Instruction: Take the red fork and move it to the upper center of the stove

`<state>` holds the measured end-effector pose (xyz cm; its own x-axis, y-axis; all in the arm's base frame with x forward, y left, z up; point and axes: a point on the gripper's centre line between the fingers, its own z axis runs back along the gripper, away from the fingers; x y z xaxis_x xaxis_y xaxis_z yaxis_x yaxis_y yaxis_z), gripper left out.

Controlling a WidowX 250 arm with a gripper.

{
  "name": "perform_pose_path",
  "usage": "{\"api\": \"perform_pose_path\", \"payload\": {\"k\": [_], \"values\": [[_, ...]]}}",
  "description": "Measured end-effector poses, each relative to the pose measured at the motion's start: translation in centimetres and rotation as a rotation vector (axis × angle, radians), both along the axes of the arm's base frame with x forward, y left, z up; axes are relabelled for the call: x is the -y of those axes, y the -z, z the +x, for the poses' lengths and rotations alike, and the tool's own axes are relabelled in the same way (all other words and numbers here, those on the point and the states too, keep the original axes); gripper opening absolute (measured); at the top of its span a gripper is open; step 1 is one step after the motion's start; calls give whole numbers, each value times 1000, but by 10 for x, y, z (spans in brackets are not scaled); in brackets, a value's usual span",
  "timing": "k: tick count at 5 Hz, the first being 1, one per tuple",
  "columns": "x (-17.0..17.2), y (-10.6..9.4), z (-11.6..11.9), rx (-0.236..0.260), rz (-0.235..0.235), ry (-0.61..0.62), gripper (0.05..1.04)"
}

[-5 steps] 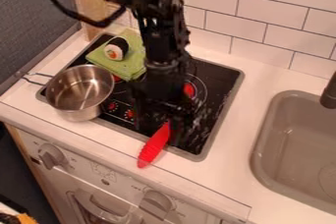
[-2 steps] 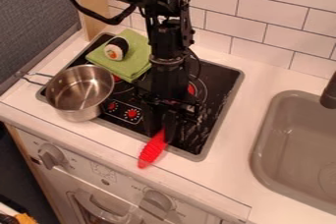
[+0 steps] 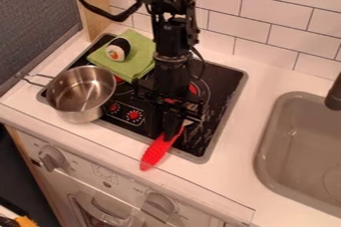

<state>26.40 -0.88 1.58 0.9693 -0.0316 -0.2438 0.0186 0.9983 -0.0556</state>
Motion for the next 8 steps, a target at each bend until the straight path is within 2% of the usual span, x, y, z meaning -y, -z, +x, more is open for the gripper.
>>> {"api": "perform_pose_path", "payload": {"k": [1,2,3,4,5,6,7,8], "values": [[11,2,6,-43,66,14,803],[16,5,12,-88,85,4,1009],[16,4,12,-109,93,-10,956],[14,6,11,-135,103,-17,679],[7,8,7,-146,82,-14,387],[4,7,5,-162,91,12,394],[-1,2,5,-201,102,88,689],[2,6,6,-265,105,159,961]]}}
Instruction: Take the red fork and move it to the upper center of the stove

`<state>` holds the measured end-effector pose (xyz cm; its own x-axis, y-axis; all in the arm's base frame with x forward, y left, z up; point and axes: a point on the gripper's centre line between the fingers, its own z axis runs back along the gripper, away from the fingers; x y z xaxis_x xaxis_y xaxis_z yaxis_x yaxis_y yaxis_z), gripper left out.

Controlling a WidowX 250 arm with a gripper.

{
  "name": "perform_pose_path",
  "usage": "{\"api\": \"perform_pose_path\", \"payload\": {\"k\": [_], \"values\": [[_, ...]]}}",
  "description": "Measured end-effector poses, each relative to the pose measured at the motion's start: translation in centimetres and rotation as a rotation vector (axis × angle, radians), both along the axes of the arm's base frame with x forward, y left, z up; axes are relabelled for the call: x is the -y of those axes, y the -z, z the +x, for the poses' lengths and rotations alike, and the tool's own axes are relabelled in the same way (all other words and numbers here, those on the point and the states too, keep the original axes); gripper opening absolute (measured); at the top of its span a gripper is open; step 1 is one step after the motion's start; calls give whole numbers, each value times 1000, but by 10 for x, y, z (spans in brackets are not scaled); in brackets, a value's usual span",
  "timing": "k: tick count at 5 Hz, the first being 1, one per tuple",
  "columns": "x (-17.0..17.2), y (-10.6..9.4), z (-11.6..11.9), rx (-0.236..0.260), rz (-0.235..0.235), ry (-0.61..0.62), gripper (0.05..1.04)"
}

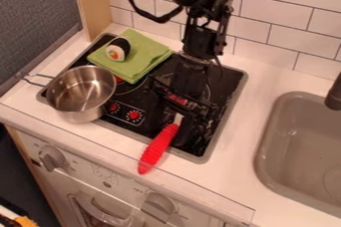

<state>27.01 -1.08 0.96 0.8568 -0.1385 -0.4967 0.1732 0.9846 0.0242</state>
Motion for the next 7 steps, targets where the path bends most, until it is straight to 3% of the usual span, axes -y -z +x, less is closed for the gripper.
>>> {"api": "perform_pose_path", "payload": {"k": [1,2,4,5,6,7], "values": [[0,-1,-1,-9,1,7,1007],[-1,3,-3,-45,2,13,955],[-9,5,-6,-108,28,10,381],[-12,5,-7,-112,39,27,336],[-11,5,-7,-79,38,47,336],[-8,-20,-3,181,-9,-20,336]]}}
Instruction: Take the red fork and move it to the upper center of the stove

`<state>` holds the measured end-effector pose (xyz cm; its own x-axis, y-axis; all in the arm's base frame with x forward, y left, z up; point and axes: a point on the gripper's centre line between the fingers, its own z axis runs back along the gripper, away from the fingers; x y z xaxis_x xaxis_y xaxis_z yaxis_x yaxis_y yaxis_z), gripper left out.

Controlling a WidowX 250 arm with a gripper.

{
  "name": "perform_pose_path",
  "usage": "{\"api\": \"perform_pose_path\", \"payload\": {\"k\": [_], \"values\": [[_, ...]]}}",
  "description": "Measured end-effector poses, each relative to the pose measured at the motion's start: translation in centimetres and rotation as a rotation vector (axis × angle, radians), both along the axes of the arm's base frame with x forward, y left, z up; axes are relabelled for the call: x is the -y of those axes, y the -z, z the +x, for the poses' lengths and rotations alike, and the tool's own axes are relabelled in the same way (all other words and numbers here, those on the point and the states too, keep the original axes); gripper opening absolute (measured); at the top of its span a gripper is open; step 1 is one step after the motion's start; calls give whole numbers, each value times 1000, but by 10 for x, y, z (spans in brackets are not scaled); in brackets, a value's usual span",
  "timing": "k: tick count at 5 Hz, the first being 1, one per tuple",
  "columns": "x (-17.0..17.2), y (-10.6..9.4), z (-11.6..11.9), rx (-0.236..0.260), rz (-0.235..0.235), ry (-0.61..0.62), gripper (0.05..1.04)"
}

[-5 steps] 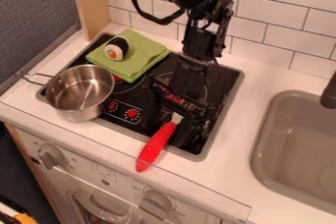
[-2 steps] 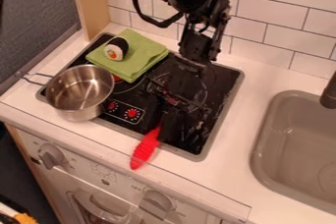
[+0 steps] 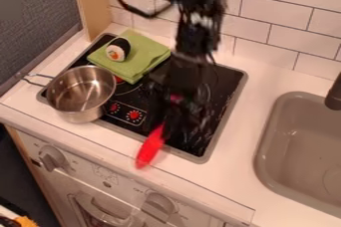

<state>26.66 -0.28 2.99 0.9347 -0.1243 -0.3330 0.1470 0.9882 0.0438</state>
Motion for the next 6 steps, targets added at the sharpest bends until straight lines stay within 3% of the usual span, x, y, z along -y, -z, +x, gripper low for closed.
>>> {"api": "perform_pose_path", "payload": {"k": [1,2,3,5,6], "values": [[-17,-16,18,236,-10,-92,336],[-29,-13,35,336,-13,-134,336],[-38,1,60,301,-3,-123,336],[-63,10,123,294,-42,-130,297],[-65,6,133,309,-41,-103,175]]}}
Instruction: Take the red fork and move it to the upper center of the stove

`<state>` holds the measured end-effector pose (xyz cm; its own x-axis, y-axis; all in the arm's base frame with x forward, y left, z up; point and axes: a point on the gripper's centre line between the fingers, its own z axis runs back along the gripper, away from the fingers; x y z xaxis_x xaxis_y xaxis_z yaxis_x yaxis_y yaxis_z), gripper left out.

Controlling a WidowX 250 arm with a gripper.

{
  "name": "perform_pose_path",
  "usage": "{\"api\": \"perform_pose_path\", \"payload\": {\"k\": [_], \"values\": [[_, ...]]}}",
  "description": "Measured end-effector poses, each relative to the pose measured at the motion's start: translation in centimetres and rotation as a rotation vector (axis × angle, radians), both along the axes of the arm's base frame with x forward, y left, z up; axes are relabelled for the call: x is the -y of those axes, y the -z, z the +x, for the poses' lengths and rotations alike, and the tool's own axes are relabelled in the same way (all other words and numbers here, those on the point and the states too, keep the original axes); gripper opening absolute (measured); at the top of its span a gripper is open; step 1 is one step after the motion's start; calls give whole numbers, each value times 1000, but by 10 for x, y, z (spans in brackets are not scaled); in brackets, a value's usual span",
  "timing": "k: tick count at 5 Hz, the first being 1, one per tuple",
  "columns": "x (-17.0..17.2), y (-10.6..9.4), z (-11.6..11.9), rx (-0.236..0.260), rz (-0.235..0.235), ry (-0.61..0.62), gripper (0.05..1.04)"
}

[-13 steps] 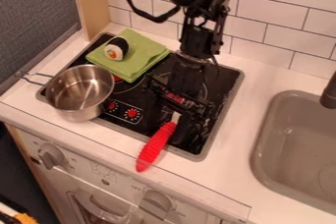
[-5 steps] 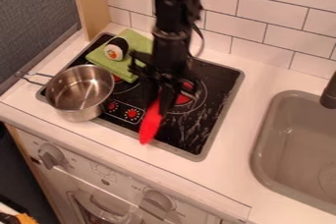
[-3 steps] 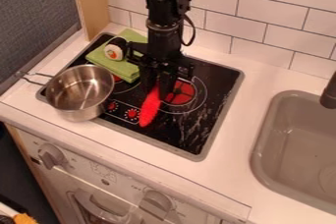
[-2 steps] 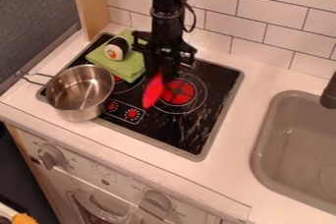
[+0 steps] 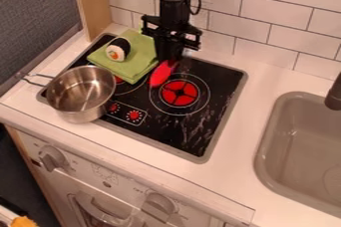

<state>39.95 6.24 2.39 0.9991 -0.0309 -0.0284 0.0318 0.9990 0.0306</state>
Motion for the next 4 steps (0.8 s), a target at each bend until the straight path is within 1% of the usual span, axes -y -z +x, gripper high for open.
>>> {"api": "perform_pose_path", "payload": {"k": [1,2,3,4], "values": [[3,3,-7,-9,-13,0,161],[16,9,-23,-7,-25,43,377],[23,-1,-32,23,-5,67,668],[21,-22,-36,80,14,64,955]]}}
